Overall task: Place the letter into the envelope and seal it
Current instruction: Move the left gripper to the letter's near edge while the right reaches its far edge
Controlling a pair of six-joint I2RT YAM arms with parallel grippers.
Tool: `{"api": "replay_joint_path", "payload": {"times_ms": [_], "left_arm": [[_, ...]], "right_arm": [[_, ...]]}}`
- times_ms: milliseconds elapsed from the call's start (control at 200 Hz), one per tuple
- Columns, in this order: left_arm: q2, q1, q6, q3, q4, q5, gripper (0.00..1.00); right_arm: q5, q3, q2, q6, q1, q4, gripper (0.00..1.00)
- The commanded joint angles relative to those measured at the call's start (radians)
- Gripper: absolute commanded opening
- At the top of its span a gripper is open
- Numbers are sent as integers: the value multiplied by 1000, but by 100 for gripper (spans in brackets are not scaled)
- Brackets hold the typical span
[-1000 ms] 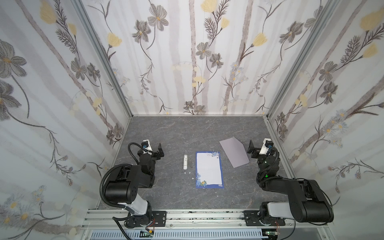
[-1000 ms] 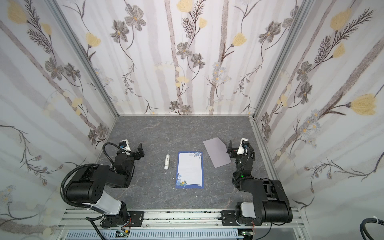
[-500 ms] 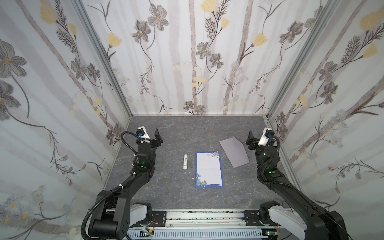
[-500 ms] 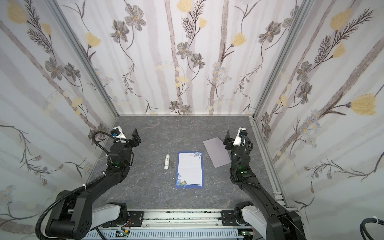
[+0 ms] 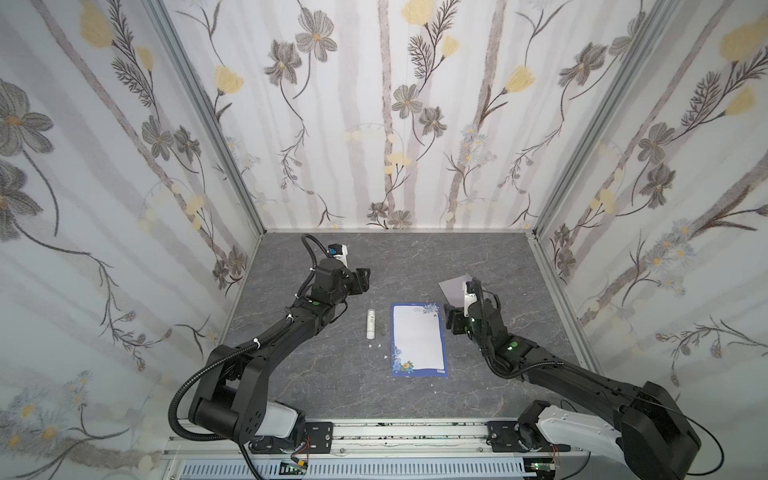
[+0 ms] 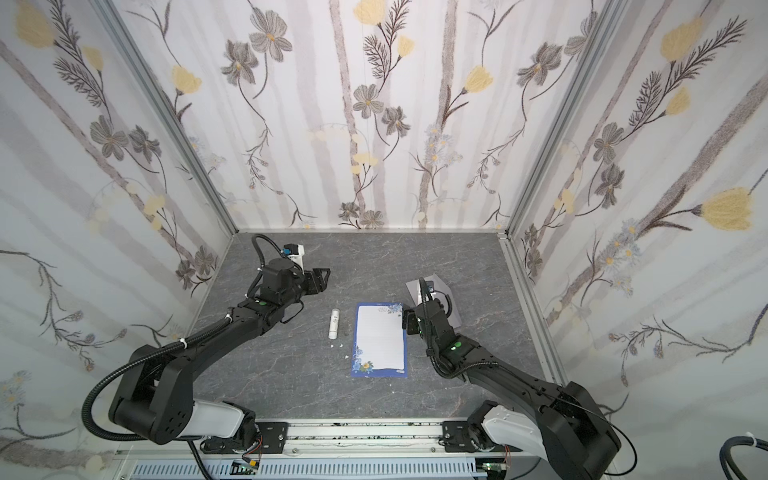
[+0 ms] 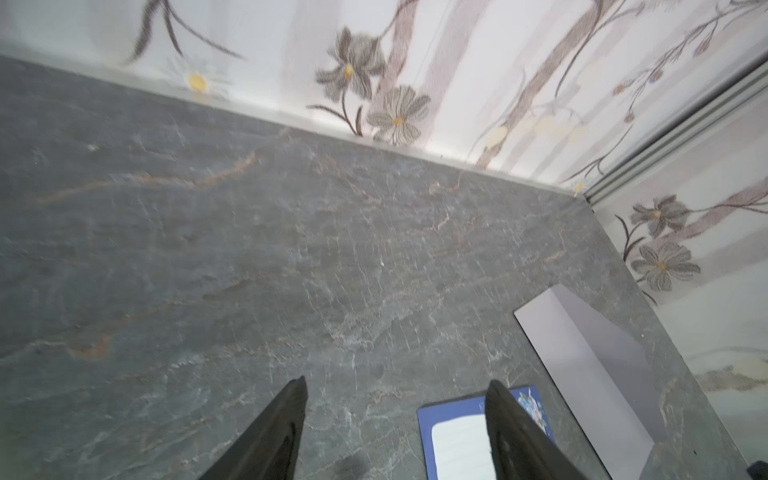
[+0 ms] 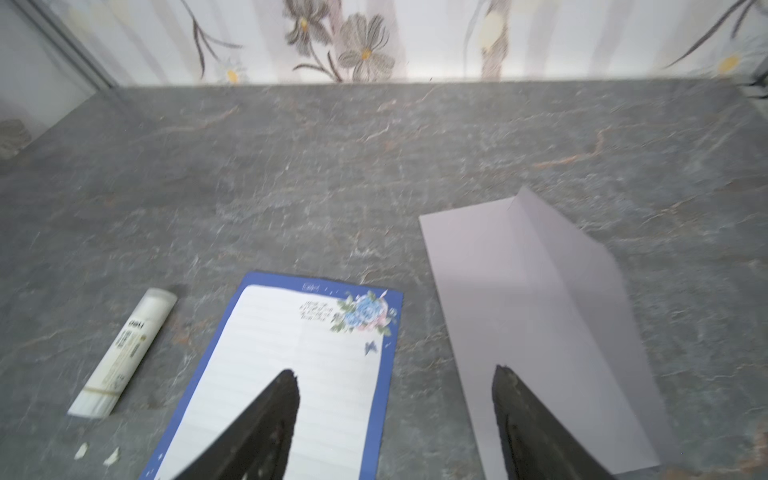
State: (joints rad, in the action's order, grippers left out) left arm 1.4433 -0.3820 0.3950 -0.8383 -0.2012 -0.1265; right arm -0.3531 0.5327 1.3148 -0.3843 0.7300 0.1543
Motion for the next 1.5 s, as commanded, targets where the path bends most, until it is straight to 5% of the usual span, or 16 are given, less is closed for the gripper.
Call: {"api": "replay_joint_path", "payload": {"times_ms": [0, 340, 625, 894, 1494], "left_arm": [[43, -22, 47, -30, 32, -95, 67], [284, -115, 57, -173, 94, -123, 57], [358, -118, 33, -246, 154, -132, 56], [397, -118, 15, -279, 185, -131, 57], [432, -118, -10, -333, 242, -138, 57]], "right_arm": [[16, 12, 46, -101, 56, -59, 70], [119, 21, 159, -171, 75, -82, 55], [197, 55, 243, -207, 74, -117, 17], [215, 68, 288, -235, 69, -155, 0], [229, 37, 288, -278, 58, -244, 0]]}}
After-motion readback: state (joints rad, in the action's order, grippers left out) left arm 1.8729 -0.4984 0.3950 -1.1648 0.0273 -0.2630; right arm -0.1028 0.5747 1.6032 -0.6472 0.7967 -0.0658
